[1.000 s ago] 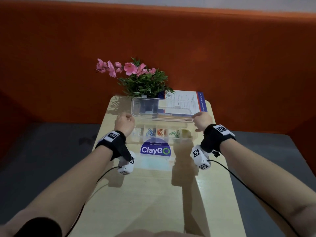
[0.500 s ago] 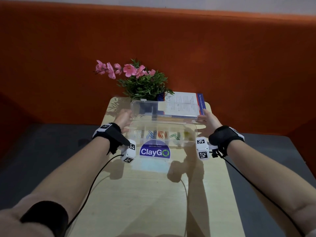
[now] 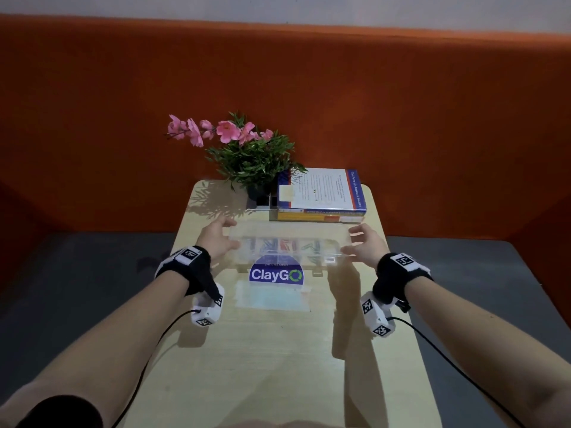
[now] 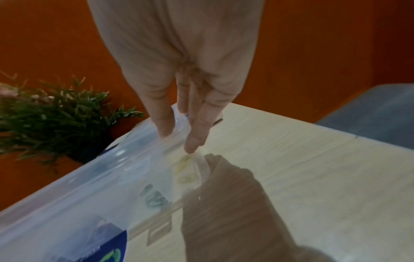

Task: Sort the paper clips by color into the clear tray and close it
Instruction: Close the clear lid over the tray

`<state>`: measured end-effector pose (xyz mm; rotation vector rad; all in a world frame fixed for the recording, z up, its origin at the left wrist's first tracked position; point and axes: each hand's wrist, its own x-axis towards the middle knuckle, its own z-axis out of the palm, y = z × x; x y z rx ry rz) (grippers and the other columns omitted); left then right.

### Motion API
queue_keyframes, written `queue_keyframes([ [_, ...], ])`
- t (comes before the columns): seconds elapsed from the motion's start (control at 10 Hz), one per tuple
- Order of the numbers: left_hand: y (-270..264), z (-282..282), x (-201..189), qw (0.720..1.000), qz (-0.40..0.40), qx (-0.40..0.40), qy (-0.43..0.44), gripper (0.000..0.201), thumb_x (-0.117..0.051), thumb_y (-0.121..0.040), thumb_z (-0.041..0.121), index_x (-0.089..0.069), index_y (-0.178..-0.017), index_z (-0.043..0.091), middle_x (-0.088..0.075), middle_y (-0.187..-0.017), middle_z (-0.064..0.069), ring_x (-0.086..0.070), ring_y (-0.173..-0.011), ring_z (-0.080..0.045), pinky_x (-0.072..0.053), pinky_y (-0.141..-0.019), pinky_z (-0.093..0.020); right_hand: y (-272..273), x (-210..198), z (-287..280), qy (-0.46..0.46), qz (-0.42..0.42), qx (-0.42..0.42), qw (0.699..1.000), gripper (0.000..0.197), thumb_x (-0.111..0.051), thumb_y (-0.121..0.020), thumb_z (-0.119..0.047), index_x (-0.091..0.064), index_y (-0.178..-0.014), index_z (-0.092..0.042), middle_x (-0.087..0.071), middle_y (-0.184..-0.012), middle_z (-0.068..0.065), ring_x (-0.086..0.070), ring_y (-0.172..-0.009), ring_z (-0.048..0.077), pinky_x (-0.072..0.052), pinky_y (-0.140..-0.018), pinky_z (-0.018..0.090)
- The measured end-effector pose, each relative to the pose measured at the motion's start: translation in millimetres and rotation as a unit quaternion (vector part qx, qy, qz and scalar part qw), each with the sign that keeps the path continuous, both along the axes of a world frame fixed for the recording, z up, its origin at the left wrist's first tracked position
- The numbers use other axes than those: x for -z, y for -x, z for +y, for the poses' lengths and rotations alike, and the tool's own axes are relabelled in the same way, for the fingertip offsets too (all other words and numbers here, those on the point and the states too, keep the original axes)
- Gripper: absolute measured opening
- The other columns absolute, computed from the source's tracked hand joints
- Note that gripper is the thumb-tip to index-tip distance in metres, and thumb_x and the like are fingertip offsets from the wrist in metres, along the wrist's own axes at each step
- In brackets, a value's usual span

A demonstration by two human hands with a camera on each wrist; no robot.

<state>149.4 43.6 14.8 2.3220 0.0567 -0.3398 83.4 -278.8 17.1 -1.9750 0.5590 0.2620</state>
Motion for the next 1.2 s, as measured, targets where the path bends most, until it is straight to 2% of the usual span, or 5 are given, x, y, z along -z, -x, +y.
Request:
queue_keyframes([
  [0.1, 2, -11, -7, 0.988, -0.030, 0.092, -0.123, 0.059, -0.065, -0.085, 0.010, -0.042, -0.139, 0.012, -0.037, -0.150, -0.014, -0.042, -0.133, -0.032, -0.038, -0.106, -0.038, -1, -4, 8, 0.137, -0.027, -0.042, 0.989, 0.056, -0.069, -0.078, -0.008, -0.043, -0.127, -0.010, -0.051, -0.132, 0.017, -0.055, -0.115, 0.034, -0.050, -0.094, 0.042],
  [0.3, -2, -39, -18, 0.883, 0.025, 0.308, -0.353, 0.121, -0.073, -0.072, 0.055, 0.008, -0.154, 0.019, 0.015, -0.163, -0.004, 0.011, -0.151, -0.028, 0.004, -0.119, -0.054, -14, -15, 26, 0.310, 0.030, -0.285, 0.906, 0.105, -0.075, -0.072, -0.037, -0.007, -0.150, -0.024, 0.004, -0.161, 0.007, 0.001, -0.147, 0.031, -0.017, -0.119, 0.052],
  [0.9, -8, -65, -20, 0.844, 0.010, 0.306, -0.440, 0.090, -0.081, -0.072, 0.028, -0.029, -0.141, 0.003, -0.041, -0.142, -0.017, -0.047, -0.127, -0.035, -0.046, -0.101, -0.040, -28, -10, 39, 0.446, 0.061, -0.357, 0.818, 0.097, -0.072, -0.074, -0.039, -0.014, -0.147, -0.011, -0.027, -0.152, 0.014, -0.030, -0.138, 0.035, -0.036, -0.111, 0.046],
  [1.1, -5, -61, -16, 0.857, 0.027, 0.283, -0.430, 0.105, -0.076, -0.078, 0.026, -0.006, -0.153, 0.007, -0.011, -0.161, -0.016, -0.024, -0.145, -0.035, -0.038, -0.112, -0.045, -19, -9, 43, 0.441, 0.071, -0.336, 0.829, 0.101, -0.069, -0.080, -0.034, 0.001, -0.149, -0.012, -0.002, -0.160, 0.012, -0.006, -0.146, 0.037, -0.026, -0.117, 0.049],
  [1.2, 1, -58, -16, 0.873, 0.045, 0.263, -0.408, 0.112, -0.074, -0.081, 0.027, 0.010, -0.154, 0.011, 0.013, -0.163, -0.010, 0.004, -0.151, -0.031, -0.012, -0.121, -0.053, -12, -10, 46, 0.416, 0.070, -0.312, 0.851, 0.100, -0.067, -0.081, -0.033, 0.004, -0.149, -0.017, 0.008, -0.160, 0.010, 0.004, -0.147, 0.036, -0.020, -0.117, 0.054],
])
